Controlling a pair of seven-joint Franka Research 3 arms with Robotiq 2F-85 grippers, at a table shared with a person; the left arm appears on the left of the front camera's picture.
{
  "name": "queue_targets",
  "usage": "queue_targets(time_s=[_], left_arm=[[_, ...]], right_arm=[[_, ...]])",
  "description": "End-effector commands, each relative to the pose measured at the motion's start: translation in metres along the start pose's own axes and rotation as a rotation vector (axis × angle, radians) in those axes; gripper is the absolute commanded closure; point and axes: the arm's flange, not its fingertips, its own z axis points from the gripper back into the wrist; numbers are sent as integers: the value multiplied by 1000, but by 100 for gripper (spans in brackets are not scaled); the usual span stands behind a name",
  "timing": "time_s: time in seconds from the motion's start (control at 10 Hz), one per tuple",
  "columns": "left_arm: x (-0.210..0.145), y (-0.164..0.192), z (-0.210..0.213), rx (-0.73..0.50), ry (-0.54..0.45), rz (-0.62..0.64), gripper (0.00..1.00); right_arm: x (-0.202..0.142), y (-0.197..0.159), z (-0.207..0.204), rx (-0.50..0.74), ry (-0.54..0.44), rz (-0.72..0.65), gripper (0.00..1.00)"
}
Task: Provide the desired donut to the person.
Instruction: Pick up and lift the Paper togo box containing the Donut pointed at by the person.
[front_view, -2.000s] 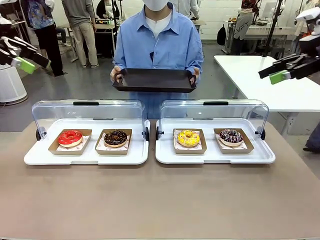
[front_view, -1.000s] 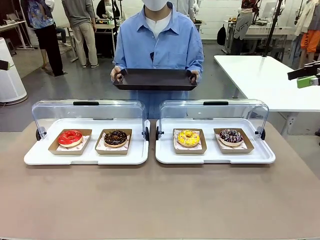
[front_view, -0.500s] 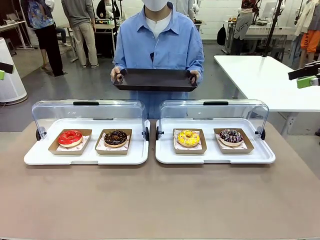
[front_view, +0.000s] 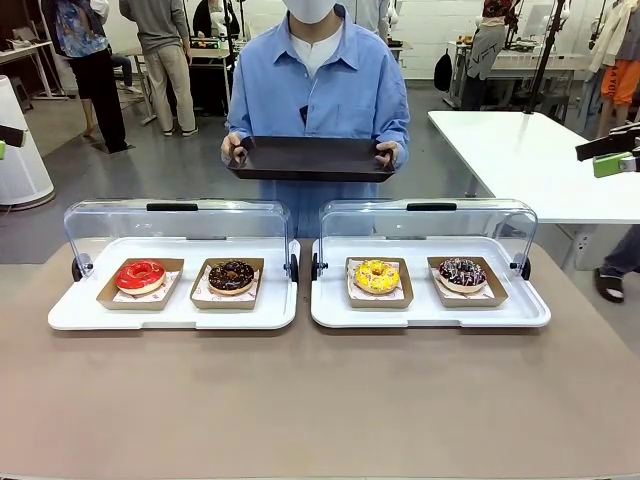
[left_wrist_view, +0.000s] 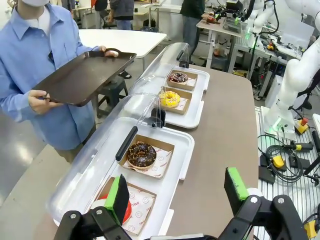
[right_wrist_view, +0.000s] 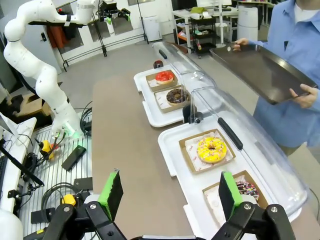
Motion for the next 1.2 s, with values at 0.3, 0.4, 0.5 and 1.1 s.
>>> queue_targets(time_s=[0.3,0.4,0.5,1.1], left_arm=[[2,1,3,-3,-12,-1,0],[2,1,3,-3,-12,-1,0],[2,1,3,-3,-12,-1,0],[2,1,3,-3,-12,-1,0]], right_arm=[[0,-1,2,3,-4,2,0],[0,-1,2,3,-4,2,0],[0,-1,2,3,-4,2,0],[0,-1,2,3,-4,2,0]])
